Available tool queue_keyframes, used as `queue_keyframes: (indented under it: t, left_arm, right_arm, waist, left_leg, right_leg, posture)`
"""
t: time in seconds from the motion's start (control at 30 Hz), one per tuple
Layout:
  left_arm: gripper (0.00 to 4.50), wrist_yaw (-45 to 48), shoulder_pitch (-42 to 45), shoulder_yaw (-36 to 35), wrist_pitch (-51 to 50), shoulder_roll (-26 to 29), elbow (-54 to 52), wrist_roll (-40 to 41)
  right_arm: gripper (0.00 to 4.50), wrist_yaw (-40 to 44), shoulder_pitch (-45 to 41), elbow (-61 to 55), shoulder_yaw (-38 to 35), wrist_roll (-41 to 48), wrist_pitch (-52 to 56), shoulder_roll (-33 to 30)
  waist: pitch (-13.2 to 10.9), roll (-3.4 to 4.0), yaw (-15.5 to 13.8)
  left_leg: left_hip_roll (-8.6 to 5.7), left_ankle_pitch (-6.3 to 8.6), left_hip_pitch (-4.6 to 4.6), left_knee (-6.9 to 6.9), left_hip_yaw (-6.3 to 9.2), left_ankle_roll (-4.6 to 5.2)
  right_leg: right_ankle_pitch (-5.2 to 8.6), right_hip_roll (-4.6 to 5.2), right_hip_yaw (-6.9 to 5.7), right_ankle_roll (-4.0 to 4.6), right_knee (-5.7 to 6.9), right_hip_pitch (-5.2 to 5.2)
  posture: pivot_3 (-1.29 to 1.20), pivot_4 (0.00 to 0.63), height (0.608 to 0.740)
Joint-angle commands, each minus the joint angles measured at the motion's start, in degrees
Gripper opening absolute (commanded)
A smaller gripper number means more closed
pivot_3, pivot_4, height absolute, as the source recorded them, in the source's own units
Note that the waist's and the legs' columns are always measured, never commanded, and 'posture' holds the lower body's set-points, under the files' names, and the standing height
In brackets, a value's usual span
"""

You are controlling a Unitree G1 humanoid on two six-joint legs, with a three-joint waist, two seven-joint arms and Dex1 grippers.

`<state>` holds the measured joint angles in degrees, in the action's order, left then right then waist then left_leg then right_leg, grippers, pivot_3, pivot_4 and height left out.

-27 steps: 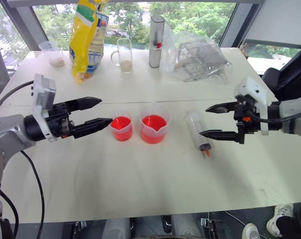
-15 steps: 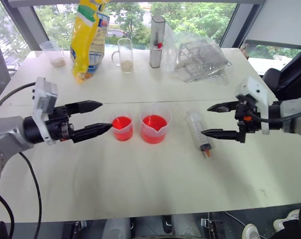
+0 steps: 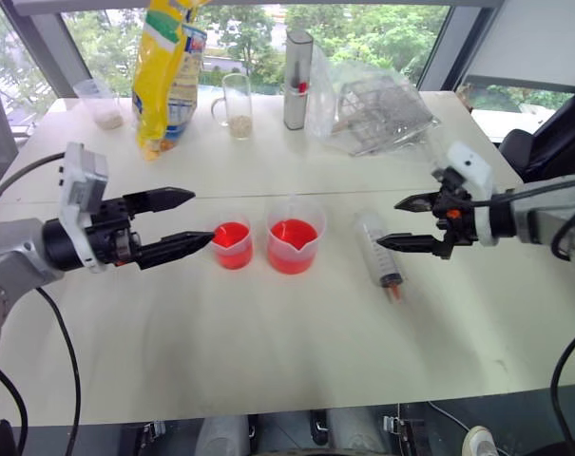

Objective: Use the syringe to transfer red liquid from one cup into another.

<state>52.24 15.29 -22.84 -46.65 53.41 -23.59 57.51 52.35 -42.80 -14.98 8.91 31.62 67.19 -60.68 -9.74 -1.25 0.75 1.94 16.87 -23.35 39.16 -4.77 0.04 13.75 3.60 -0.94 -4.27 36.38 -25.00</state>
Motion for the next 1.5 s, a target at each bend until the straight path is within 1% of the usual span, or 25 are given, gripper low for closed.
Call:
queue_keyframes:
  t: [0.03,0.23,0.37,0.53,0.73,1.03,1.13,1.2,1.27,1.3,1.5]
  left_arm:
    - [4.5,0.0,1.9,0.54,1.79,-0.42,0.3,-0.83]
    - [4.5,-0.64,2.82,1.69,2.49,-1.81,0.33,-1.47]
    - [4.5,-1.49,2.15,1.28,2.38,-2.7,-0.69,-1.31]
    - [4.5,-2.56,0.99,1.03,2.46,-3.0,-2.17,-1.53]
    - [4.5,-4.0,0.12,0.34,2.23,-3.41,-3.72,-0.77]
    - [4.5,-5.29,-0.19,0.17,2.3,-3.72,-4.37,-0.52]
    - [4.5,-5.28,-0.06,0.09,2.32,-3.54,-4.3,-0.5]
    - [4.5,-5.05,0.21,0.13,2.42,-3.38,-3.99,-0.6]
    - [4.5,-4.79,0.63,0.32,2.53,-3.3,-3.53,-0.75]
    - [4.5,-4.59,0.85,0.46,2.61,-3.27,-3.26,-0.87]
    - [4.5,-2.71,3.46,1.82,3.08,-2.95,-0.73,-1.96]
  right_arm:
    - [4.36,-1.37,-6.63,3.85,6.06,-2.14,8.29,2.13]
    - [4.36,-7.74,-15.16,16.57,11.18,-6.07,19.04,10.54]
    - [4.36,-9.87,-18.68,22.92,13.38,-8.0,21.07,13.97]
    - [4.36,-11.07,-19.11,24.97,15.78,-9.37,20.44,16.49]
    - [4.36,-12.21,-17.55,28.07,18.21,-11.26,18.55,19.32]
    - [4.36,-12.89,-16.79,31.56,18.97,-12.64,18.68,22.78]
    - [3.57,-13.2,-16.38,31.54,18.63,-12.89,19.05,23.37]
    - [2.68,-13.66,-15.97,31.33,17.98,-12.9,19.82,23.75]
    - [1.61,-14.33,-15.59,31.34,16.67,-12.79,21.04,24.32]
    - [1.43,-14.68,-15.38,31.12,16.18,-12.9,21.24,24.44]
    - [1.42,-16.86,-14.12,27.55,12.54,-12.88,23.51,23.6]
  waist:
    - [0.0,0.0,0.01]
    - [0.0,0.0,0.04]
    - [0.0,0.0,-0.02]
    - [0.0,0.0,0.03]
    - [0.01,0.01,0.05]
    - [0.04,-0.04,0.07]
    - [0.04,-0.04,0.11]
    - [0.04,-0.04,0.19]
    - [0.05,-0.04,0.26]
    - [0.05,-0.04,0.26]
    - [0.05,-0.04,0.13]
  left_leg:
    - [0.0,0.0,0.01,0.01,0.0,0.0]
    - [-0.02,0.0,-0.04,0.0,-0.01,0.0]
    - [-0.04,0.0,-0.07,0.0,-0.03,0.01]
    - [-0.04,0.01,-0.08,0.0,-0.02,0.02]
    - [-0.05,0.01,-0.07,-0.01,-0.02,0.02]
    - [-0.04,0.01,-0.03,0.0,-0.02,0.01]
    - [-0.05,0.0,0.0,0.0,-0.01,0.01]
    - [-0.05,0.0,0.0,0.0,0.0,0.0]
    - [-0.05,0.0,0.0,0.0,0.0,0.0]
    - [-0.05,0.0,0.0,0.0,0.0,0.0]
    - [-0.06,0.0,0.0,0.0,0.0,0.0]
  right_leg:
    - [0.0,0.0,0.0,0.01,0.0,0.01]
    - [-0.09,0.0,0.0,-0.13,0.01,-0.04]
    - [-0.1,0.0,0.0,-0.14,0.01,-0.06]
    - [-0.11,0.01,0.0,-0.15,0.01,-0.06]
    - [-0.11,0.0,0.0,-0.16,0.03,-0.07]
    - [-0.11,-0.01,-0.01,-0.16,0.05,-0.03]
    - [-0.12,-0.01,-0.01,-0.15,0.05,0.01]
    - [-0.12,-0.02,-0.01,-0.15,0.06,0.0]
    - [-0.12,-0.06,-0.01,-0.15,0.06,0.0]
    - [-0.12,-0.06,-0.01,-0.15,0.06,0.0]
    - [-0.12,-0.05,-0.02,-0.15,0.06,0.0]
  posture:
    - [0.0,0.15,0.74]
    - [0.0,0.15,0.74]
    - [0.0,0.15,0.74]
    - [0.0,0.15,0.74]
    - [0.0,0.15,0.74]
    - [0.0,0.15,0.74]
    - [0.0,0.15,0.74]
    - [0.0,0.15,0.74]
    - [0.0,0.15,0.74]
    - [0.0,0.15,0.74]
    - [0.0,0.15,0.74]
